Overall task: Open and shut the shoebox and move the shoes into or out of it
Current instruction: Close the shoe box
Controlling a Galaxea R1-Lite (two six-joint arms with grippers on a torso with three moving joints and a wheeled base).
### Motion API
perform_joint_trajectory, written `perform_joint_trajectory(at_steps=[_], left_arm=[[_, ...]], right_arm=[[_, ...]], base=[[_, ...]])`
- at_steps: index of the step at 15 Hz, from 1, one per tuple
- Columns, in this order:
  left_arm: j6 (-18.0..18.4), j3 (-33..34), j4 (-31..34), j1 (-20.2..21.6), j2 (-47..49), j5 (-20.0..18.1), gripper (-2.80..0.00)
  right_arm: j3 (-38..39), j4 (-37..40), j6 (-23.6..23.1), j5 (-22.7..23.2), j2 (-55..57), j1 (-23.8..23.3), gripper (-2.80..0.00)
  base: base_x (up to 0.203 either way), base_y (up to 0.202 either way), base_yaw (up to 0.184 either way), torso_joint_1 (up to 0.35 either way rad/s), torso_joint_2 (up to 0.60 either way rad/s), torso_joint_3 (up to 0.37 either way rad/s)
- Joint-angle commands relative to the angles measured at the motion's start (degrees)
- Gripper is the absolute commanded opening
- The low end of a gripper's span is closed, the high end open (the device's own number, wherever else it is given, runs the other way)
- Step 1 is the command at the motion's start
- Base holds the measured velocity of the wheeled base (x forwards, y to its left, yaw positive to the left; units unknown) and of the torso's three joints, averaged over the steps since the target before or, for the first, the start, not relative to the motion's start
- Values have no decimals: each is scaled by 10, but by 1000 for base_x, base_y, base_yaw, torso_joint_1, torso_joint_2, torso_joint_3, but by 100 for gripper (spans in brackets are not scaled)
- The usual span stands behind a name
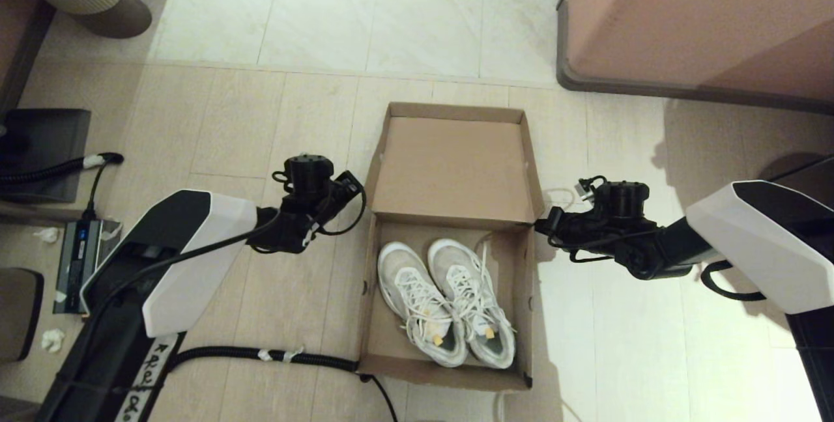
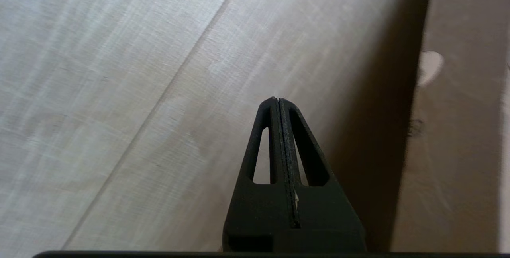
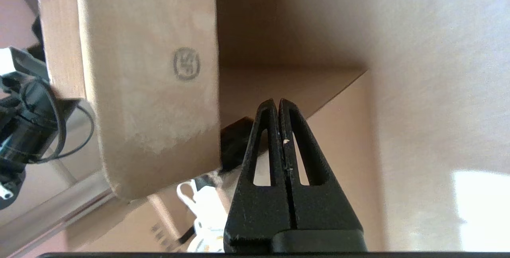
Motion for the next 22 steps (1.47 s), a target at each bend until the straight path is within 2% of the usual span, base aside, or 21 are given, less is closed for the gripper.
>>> perform_joint_trajectory(at_steps=[1,4,6,9,13,16,18,22], left_arm=[[-3,0,-2,1,-2,1,-280],[-3,0,-4,1,-3,2,-280],[-3,0,-4,0,-3,2,-280],[-3,0,-4,-7,-1,2,-280],[-3,0,-6,-13,-1,1,-280],[-3,0,-6,-17,0,1,-280],[-3,0,-6,-21,2,0,-280],[-3,0,-6,-22,4,-2,-280]], right_arm=[[13,-19,0,0,-9,-20,-280],[-24,-19,5,-1,4,-47,-280],[-76,-15,20,0,28,-48,-280],[-182,0,101,-22,75,-33,-280],[-297,82,124,-67,129,-3,-280],[-309,99,135,-63,137,8,-280],[-309,94,178,-60,136,9,-280],[-309,43,297,-17,130,7,-280]], base=[[0,0,0,0,0,0],[0,0,0,0,0,0],[0,0,0,0,0,0],[0,0,0,0,0,0],[0,0,0,0,0,0],[0,0,0,0,0,0],[0,0,0,0,0,0],[0,0,0,0,0,0]])
